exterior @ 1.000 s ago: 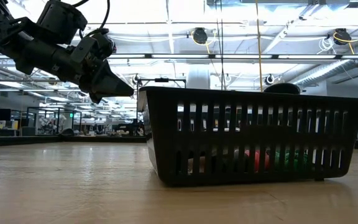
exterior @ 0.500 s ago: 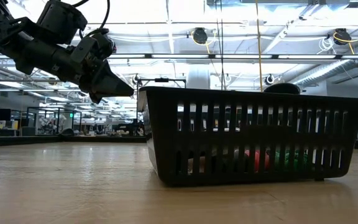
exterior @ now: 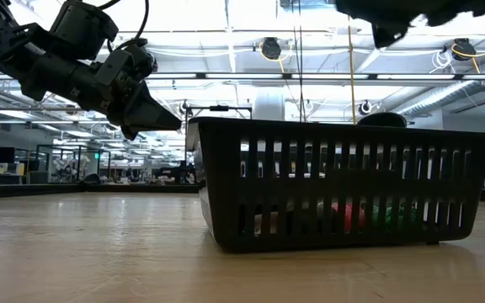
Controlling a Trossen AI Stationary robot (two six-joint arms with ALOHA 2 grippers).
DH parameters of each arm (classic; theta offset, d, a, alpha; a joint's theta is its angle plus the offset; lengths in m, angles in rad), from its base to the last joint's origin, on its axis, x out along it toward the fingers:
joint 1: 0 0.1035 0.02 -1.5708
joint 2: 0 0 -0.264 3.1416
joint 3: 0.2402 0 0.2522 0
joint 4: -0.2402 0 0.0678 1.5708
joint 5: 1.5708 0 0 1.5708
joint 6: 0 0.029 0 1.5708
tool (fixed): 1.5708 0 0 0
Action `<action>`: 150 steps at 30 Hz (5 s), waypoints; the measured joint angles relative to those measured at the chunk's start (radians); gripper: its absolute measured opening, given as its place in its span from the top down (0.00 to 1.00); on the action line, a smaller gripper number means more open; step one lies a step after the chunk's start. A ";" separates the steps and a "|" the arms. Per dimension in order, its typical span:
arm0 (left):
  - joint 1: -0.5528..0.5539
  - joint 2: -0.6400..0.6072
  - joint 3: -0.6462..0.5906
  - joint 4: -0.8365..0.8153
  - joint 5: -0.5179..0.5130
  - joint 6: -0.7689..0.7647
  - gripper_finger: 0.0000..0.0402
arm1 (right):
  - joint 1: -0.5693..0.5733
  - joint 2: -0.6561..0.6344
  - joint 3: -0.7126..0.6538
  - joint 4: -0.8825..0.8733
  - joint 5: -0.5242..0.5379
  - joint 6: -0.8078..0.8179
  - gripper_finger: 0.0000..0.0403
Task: Pick & Place Nail Polish
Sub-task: Put the yellow nail polish bottle into the black bin
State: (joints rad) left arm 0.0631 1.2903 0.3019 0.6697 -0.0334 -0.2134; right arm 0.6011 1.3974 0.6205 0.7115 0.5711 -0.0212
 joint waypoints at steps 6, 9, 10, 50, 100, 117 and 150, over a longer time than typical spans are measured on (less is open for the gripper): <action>0.000 0.000 0.000 0.000 0.000 0.000 0.95 | -0.033 -0.001 0.000 0.166 0.293 -0.237 0.88; 0.000 0.000 0.000 0.000 0.000 0.000 0.95 | -0.041 -0.001 0.000 0.236 0.370 -0.336 0.88; 0.000 0.000 0.000 0.000 0.000 0.000 0.95 | -0.044 -0.001 0.000 0.246 0.374 -0.351 0.88; 0.000 0.000 0.000 0.000 0.000 0.000 0.95 | -0.279 -0.009 0.001 -0.132 -0.310 0.187 0.88; 0.000 0.000 0.000 0.000 0.000 0.000 0.95 | -0.241 -0.009 0.000 0.044 -0.034 -0.082 0.88; 0.000 0.000 0.000 0.000 0.000 0.000 0.95 | -0.289 -0.009 0.000 -0.063 -0.556 0.193 0.88; 0.000 0.000 0.000 0.001 0.000 0.000 0.95 | -0.261 0.012 0.000 -0.043 -0.188 -0.017 0.88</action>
State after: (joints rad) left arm 0.0628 1.2903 0.3019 0.6706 -0.0331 -0.2134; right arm 0.3398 1.4090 0.6201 0.6689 0.3831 -0.0386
